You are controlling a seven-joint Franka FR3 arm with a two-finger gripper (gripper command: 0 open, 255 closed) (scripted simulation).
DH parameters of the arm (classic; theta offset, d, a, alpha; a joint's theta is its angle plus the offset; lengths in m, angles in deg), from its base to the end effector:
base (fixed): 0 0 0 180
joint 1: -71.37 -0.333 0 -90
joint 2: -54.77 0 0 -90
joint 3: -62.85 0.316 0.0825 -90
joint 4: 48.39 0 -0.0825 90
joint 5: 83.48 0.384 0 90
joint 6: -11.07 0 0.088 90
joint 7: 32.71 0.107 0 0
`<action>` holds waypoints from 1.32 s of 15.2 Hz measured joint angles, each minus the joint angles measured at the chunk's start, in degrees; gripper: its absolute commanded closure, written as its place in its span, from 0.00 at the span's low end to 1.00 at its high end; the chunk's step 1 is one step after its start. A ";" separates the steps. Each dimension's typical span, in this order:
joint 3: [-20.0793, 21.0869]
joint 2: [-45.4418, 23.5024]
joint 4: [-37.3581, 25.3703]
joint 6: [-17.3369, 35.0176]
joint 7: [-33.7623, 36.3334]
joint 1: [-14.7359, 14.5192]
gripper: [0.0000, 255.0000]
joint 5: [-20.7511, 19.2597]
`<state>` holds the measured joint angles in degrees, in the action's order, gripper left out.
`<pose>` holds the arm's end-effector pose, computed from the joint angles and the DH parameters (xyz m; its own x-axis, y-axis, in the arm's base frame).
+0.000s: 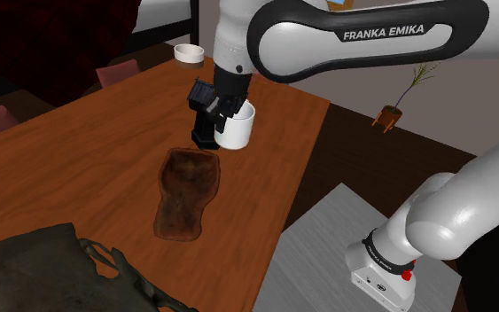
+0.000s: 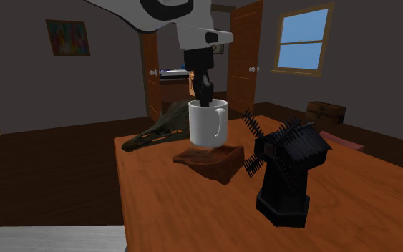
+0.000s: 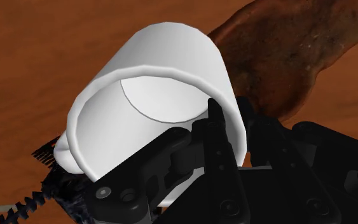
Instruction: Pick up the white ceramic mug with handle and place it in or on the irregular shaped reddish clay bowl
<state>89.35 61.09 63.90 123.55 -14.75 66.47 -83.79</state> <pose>0.4576 0.2886 0.5271 0.9656 0.2339 0.1135 0.2331 -0.9722 0.0203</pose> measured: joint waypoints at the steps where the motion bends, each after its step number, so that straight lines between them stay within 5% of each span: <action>1: 0.97 -1.87 -2.55 -0.94 1.79 -0.51 1.00 -0.97; 10: 6.12 -18.56 -21.67 -6.73 15.37 -7.68 1.00 -10.96; 20: 5.75 -20.73 -17.09 -0.44 16.99 -8.02 1.00 -12.57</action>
<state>95.11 40.36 46.81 123.11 2.25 58.45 -96.36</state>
